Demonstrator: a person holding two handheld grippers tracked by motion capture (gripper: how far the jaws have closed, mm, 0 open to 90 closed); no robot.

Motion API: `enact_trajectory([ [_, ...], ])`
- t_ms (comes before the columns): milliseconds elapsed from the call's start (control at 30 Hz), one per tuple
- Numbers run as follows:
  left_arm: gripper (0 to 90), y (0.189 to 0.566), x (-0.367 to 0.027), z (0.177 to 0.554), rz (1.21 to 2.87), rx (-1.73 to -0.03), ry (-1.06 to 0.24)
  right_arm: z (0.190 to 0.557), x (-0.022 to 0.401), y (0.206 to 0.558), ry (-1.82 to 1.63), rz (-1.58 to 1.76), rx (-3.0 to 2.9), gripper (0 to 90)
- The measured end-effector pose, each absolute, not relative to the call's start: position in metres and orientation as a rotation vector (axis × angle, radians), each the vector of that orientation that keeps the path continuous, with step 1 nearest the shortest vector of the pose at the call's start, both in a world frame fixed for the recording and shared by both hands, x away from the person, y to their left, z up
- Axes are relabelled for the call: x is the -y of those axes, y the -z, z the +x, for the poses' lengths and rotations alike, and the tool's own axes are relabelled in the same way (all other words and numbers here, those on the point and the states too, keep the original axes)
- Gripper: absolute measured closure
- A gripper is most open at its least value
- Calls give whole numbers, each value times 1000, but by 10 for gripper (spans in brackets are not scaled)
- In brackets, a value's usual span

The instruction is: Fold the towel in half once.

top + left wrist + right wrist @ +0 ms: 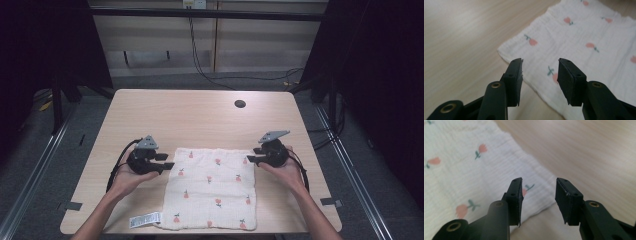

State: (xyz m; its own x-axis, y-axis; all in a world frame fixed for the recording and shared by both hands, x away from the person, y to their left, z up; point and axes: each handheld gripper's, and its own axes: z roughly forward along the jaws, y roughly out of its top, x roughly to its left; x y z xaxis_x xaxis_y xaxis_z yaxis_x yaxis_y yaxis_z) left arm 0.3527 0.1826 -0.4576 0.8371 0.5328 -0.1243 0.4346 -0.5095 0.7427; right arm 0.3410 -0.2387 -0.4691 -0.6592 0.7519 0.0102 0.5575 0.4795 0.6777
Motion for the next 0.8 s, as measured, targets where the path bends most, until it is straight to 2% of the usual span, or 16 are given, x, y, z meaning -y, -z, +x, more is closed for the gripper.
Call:
enact_trajectory([
  [100,549,457,-175,368,2199,-702,-149,355,243,467,-984,1118,-2425,587],
  [267,545,471,-179,390,2143,-809,-137,364,244,482,-1015,1170,-2393,587],
  [600,529,470,-187,394,2123,-821,-163,370,244,496,-946,1217,-2416,566],
  [700,519,470,-188,396,2115,-835,-170,370,244,498,-935,1207,-2430,580],
  [767,515,468,-188,397,2117,-830,-182,370,245,500,-954,1190,-2431,642],
  [800,515,465,-188,397,2104,-829,-190,370,245,500,-954,1190,-2431,642],
])
